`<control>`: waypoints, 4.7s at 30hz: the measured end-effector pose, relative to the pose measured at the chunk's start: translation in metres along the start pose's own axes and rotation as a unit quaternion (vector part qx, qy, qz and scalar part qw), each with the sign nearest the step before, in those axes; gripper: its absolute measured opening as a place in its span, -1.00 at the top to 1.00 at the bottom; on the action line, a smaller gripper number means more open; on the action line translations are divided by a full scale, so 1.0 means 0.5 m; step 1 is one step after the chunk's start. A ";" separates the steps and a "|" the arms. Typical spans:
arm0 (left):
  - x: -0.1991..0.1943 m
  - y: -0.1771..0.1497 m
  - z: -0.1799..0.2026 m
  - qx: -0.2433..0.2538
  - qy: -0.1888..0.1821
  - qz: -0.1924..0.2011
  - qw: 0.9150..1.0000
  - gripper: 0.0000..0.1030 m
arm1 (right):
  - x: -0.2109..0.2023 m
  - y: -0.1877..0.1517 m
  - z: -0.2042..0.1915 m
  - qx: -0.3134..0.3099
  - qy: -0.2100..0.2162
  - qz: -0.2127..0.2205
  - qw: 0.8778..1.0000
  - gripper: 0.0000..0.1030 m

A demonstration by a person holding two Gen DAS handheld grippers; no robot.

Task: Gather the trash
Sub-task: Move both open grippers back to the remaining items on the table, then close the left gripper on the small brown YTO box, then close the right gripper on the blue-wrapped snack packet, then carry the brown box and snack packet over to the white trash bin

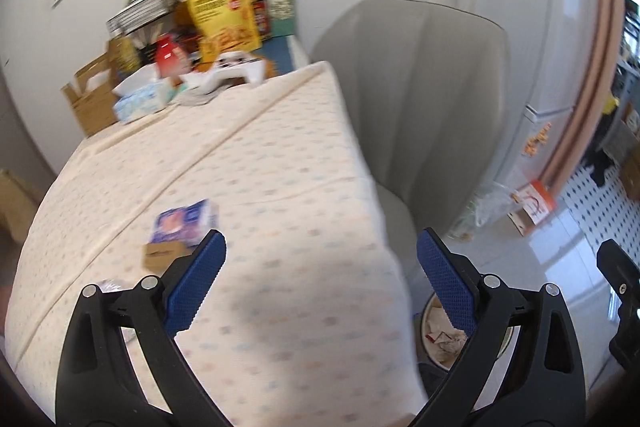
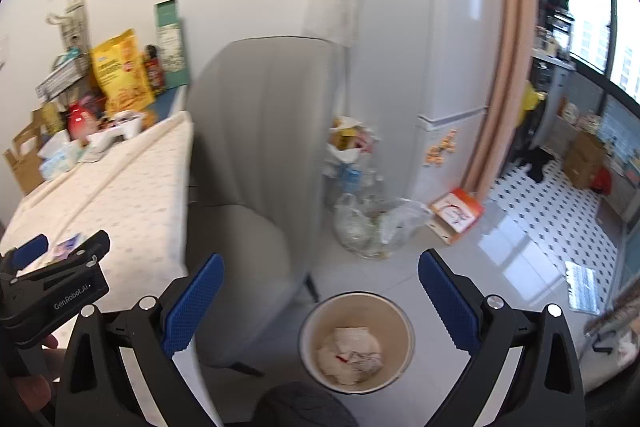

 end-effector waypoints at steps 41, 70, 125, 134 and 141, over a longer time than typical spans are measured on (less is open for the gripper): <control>0.074 -0.071 -0.300 -0.095 0.026 -0.046 0.994 -0.76 | 0.025 -0.033 -0.330 -0.098 0.122 -0.049 0.987 -0.85; 0.112 -0.036 -0.464 -0.136 0.085 -0.060 0.985 0.09 | 0.077 -0.013 -0.559 -0.164 0.196 -0.083 0.963 -0.79; -0.007 -0.008 -0.235 -0.072 0.016 0.014 0.997 0.09 | -0.019 -0.005 -0.334 -0.097 0.174 -0.033 0.979 0.84; -0.035 -0.017 -0.092 -0.030 -0.036 0.024 0.999 0.09 | -0.045 -0.012 -0.195 -0.063 0.118 -0.020 0.991 0.84; -0.041 -0.018 0.010 -0.001 -0.071 0.024 0.997 0.09 | -0.053 -0.014 -0.086 -0.036 0.074 -0.016 0.996 0.84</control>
Point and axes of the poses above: each gripper's, at about its wrist camera, not at the fingertips, and x roughly the way its jaws point, z to its right, y to its top, the point moved 1 cm from there along x, roughly the way its jaws point, and after that the axes turned 1 degree about -y, right-handed, at the moved point
